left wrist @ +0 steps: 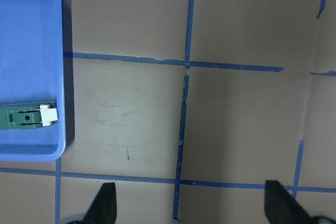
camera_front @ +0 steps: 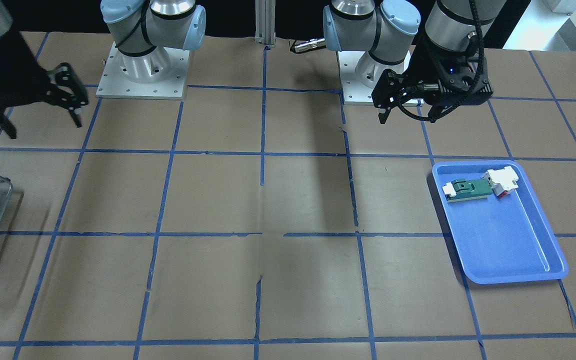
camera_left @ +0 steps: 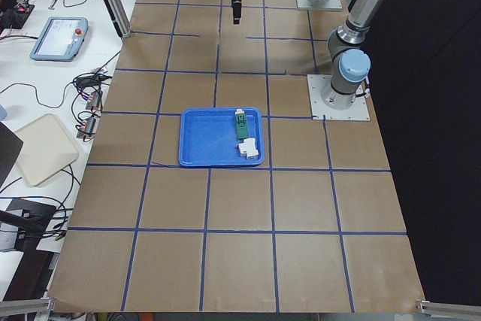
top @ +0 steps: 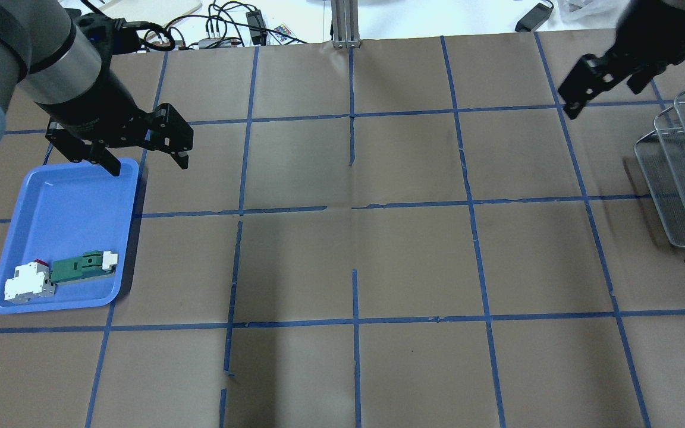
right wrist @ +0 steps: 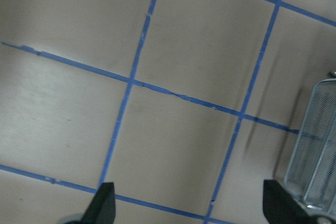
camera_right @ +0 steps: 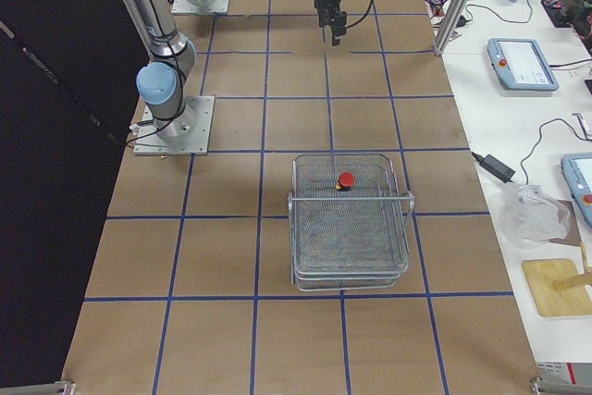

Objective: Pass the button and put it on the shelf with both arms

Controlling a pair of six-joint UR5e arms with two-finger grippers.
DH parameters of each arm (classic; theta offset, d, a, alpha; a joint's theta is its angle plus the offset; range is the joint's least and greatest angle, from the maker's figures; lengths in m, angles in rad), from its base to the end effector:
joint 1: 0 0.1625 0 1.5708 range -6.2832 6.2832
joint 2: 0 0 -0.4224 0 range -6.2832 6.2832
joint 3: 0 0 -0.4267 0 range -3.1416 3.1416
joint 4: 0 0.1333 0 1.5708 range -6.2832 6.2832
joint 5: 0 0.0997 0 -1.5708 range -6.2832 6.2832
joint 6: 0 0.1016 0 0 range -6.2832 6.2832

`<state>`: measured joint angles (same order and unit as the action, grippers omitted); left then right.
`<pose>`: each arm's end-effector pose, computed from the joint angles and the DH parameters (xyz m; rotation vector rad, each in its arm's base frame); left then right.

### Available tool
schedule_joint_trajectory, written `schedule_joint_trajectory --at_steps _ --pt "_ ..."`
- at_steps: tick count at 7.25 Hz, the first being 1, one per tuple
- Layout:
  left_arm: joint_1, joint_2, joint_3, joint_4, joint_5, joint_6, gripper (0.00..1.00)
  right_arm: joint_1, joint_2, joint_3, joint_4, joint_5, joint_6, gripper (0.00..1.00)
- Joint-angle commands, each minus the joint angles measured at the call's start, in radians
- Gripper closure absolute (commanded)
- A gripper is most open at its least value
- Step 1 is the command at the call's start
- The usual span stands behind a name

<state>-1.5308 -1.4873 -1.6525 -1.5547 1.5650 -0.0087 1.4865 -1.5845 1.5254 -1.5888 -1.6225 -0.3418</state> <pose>-0.1141 -0.4979 0.4844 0.0763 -3.1350 0.0282 0.0832 -0.5363 0.5166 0.3915 -3.0482 0.0990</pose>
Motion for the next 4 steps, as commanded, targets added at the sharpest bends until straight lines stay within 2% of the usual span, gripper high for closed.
schedule_joint_trajectory --at_steps 1,2,4 --pt "0.014 -0.004 0.0 0.028 0.001 0.03 0.0 0.138 -0.006 0.01 0.068 0.001 0.368 0.0" --pt "0.012 -0.008 0.0 0.045 0.001 0.062 0.0 0.138 0.0 0.01 0.075 0.007 0.426 0.0" --pt "0.012 -0.008 -0.001 0.047 -0.003 0.07 0.0 0.13 0.012 -0.007 0.067 0.033 0.422 0.0"
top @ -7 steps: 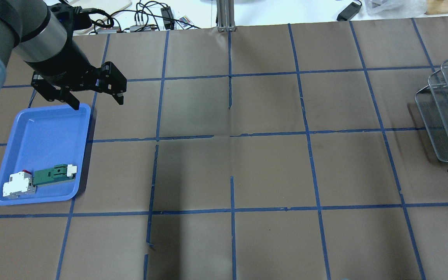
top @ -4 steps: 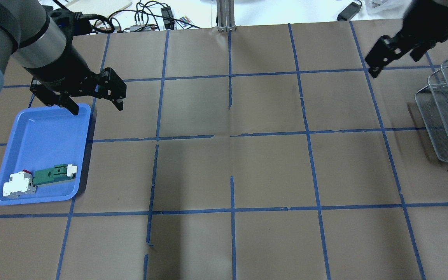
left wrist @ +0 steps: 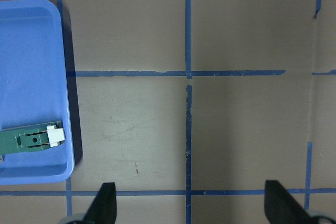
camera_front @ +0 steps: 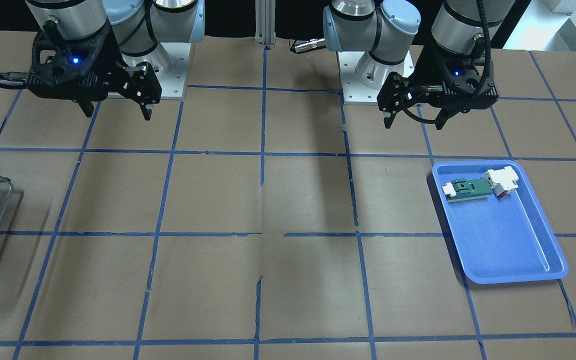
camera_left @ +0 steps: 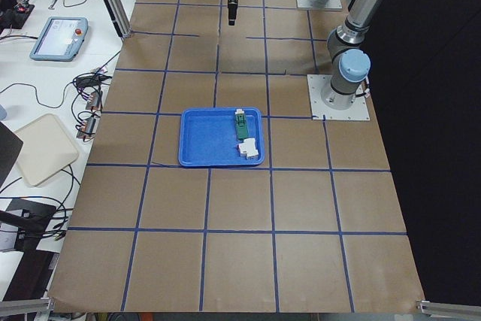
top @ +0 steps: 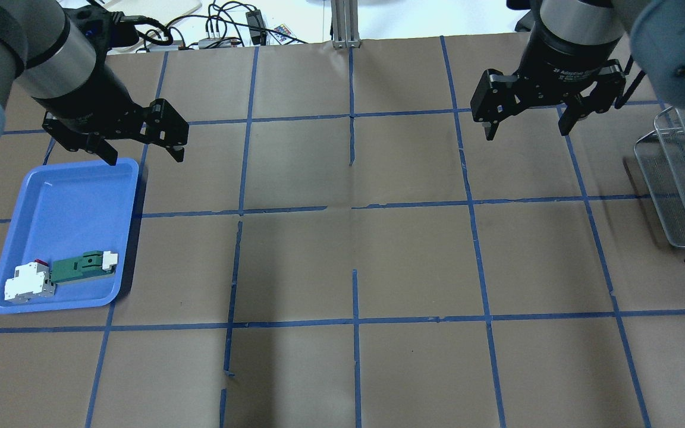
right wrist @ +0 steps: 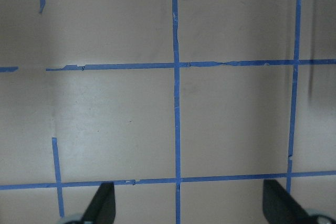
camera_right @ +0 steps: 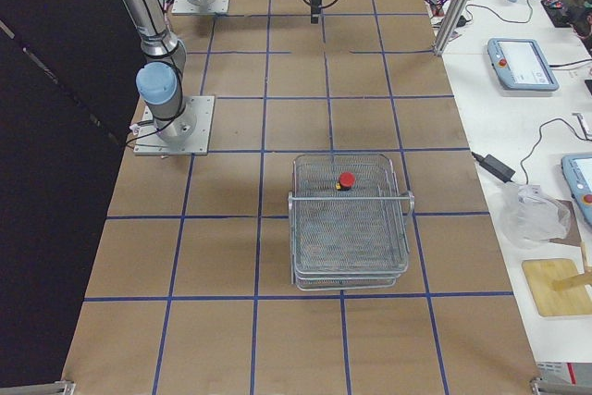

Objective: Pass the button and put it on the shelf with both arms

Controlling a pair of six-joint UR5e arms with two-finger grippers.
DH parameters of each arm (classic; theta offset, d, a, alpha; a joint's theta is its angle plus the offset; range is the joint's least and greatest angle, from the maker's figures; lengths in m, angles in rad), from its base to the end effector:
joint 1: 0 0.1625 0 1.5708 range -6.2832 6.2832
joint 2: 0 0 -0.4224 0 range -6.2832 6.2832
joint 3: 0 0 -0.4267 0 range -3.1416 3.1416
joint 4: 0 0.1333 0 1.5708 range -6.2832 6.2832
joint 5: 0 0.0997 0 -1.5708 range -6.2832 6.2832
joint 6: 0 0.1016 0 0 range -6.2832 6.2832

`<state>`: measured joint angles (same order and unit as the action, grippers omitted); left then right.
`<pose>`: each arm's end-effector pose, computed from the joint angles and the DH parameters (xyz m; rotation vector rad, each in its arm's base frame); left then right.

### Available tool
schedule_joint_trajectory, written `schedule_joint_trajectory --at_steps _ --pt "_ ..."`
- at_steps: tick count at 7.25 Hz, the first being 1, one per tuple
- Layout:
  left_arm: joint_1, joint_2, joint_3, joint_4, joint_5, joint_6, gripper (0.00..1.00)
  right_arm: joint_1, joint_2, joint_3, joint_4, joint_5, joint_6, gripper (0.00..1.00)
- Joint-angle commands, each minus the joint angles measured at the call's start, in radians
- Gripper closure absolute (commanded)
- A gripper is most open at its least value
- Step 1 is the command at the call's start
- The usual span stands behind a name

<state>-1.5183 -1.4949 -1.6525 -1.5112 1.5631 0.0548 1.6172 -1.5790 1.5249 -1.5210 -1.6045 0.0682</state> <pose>-0.1077 -0.5060 0.4851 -0.0039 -3.1356 0.0849 0.1540 -0.5162 0.5068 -0.0340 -3.1080 0.0097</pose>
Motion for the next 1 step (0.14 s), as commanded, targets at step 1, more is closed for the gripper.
schedule_joint_trajectory --at_steps 1 --pt "0.0 -0.001 -0.001 0.006 -0.001 0.007 0.0 -0.005 0.008 -0.006 -0.004 -0.006 -0.019 0.0"
